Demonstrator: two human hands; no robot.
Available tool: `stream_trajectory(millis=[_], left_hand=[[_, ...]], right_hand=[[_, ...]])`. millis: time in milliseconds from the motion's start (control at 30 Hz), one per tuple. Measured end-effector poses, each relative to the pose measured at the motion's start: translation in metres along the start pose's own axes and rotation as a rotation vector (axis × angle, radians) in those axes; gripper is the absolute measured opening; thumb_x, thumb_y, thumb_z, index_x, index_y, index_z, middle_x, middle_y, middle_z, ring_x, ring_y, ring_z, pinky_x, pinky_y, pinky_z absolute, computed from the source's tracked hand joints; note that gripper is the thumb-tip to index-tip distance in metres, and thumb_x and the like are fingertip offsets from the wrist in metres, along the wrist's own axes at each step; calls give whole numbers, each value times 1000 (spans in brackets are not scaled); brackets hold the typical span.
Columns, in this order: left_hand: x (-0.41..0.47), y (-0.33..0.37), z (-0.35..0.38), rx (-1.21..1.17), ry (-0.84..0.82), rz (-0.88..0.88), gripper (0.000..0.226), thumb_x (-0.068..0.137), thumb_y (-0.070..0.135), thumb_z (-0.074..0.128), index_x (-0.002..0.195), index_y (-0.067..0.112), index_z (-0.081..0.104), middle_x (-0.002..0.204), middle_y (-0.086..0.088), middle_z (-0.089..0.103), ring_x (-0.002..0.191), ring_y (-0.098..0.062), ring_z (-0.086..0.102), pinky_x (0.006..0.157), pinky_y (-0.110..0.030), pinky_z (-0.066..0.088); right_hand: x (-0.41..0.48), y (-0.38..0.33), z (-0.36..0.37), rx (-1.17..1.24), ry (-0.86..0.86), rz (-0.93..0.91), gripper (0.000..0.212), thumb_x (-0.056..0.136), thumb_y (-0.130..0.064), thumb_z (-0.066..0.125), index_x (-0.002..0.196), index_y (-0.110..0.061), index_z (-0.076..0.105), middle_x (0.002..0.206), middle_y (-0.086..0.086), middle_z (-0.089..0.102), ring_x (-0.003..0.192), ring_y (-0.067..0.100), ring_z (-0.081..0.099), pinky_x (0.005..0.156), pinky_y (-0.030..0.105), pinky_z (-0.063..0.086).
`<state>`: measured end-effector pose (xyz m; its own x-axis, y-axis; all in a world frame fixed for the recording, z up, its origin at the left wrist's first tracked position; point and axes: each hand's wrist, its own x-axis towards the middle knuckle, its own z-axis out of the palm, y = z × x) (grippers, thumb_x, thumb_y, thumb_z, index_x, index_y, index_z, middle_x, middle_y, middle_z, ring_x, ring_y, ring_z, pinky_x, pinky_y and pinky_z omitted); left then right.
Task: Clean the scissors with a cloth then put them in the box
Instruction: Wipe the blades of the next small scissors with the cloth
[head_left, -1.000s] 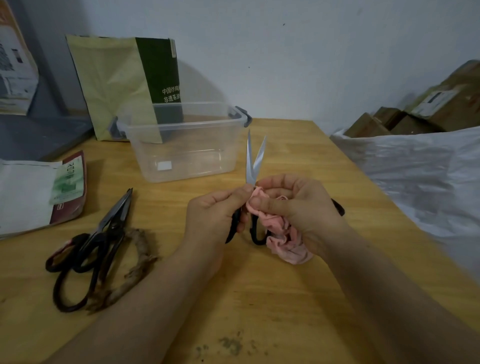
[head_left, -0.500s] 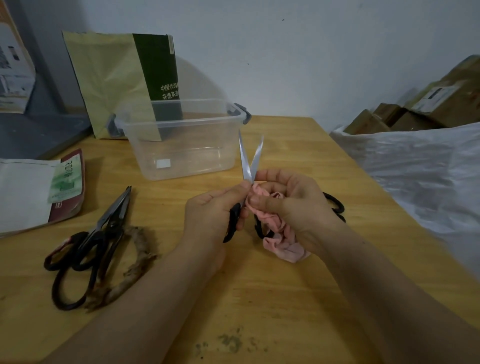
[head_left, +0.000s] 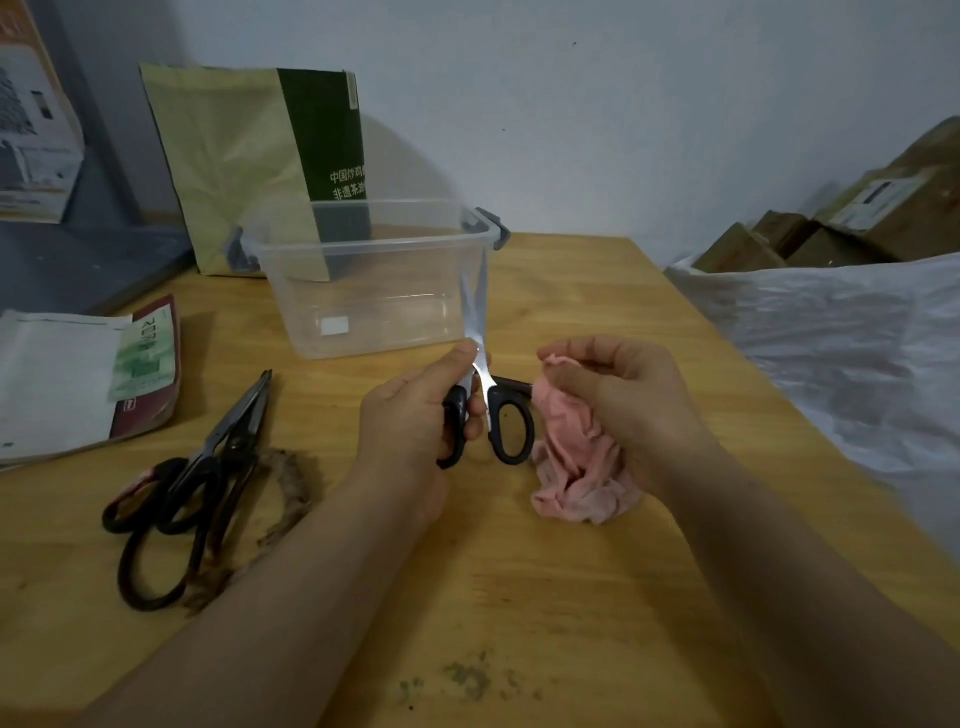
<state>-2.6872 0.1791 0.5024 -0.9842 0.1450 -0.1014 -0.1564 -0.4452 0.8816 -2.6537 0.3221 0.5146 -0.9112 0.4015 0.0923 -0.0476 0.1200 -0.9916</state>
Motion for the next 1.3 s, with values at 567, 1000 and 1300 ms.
stream_trajectory(millis=[567,1000,1300], left_hand=[[-13,12,1,-210,-114,-92,17,90,13,49,82,6,62,63,-4,60,58,-12,57,66,-29,43],[-9,7,0,-28,-344,-9,26,75,22,60,93,5,68,83,-7,68,80,-18,62,77,-27,49],[-5,4,-6,205,-121,245,9,88,9,63,84,9,71,60,-2,60,55,-13,54,61,-26,53]], right_hand=[[-13,-8,3,-84,-211,77,7,87,-11,66,81,-8,68,61,4,66,56,14,63,56,24,53],[-15,-5,9,-122,-275,130,19,86,-12,67,67,-13,70,66,9,65,61,18,56,61,25,45],[-6,-14,-14,188,-206,227,44,77,-44,63,87,-2,72,57,11,65,48,16,61,46,22,50]])
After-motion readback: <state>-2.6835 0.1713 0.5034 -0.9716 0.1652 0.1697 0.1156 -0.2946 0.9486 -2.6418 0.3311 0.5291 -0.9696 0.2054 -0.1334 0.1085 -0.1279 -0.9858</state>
